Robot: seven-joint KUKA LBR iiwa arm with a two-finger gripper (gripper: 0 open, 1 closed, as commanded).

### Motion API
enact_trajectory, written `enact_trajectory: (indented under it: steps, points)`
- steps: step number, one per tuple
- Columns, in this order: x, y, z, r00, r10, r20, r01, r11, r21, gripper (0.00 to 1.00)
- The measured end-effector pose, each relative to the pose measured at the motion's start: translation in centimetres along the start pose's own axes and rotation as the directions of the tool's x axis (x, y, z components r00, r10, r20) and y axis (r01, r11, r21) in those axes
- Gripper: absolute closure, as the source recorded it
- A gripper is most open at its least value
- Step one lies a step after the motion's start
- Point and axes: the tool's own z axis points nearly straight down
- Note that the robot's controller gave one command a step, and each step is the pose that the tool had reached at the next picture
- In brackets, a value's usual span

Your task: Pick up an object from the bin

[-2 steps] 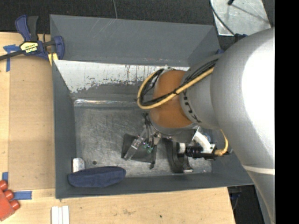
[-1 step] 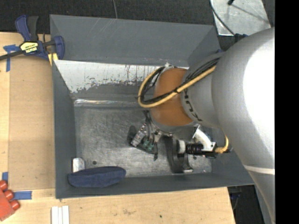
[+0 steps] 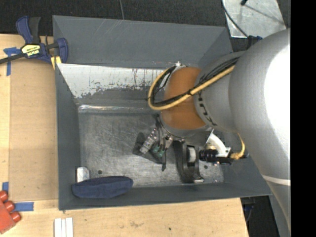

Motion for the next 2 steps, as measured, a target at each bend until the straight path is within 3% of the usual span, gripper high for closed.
enact_trajectory:
  steps: [1,2]
  points:
    - [-0.2,0.0,-4.1,1.0,-0.003,0.001,0.003,1.0,-0.001,1.0]
    - [-0.4,0.1,-10.6,1.0,-0.005,0.003,0.005,1.0,-0.003,1.0]
